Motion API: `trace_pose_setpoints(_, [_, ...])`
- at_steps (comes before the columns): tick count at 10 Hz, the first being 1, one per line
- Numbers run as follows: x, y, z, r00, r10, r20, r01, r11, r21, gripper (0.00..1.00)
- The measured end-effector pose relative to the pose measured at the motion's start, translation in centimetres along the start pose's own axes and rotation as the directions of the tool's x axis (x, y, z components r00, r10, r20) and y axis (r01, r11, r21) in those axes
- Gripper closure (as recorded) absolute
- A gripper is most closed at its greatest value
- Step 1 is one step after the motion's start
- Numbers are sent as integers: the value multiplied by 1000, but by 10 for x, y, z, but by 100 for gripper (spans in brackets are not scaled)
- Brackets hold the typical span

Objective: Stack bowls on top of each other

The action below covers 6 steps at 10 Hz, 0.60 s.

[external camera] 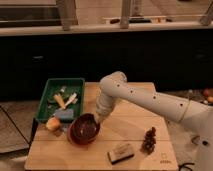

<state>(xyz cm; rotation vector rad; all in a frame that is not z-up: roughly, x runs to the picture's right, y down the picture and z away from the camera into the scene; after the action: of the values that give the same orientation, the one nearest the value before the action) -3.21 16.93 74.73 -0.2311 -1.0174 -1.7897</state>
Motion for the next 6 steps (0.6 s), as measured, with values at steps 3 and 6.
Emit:
trace_pose_setpoints(3, [11, -7, 7, 999, -37, 11, 36, 999, 11, 79])
trace_pose_setpoints(6, [23, -5, 12, 998, -49, 27, 48, 998, 32, 49])
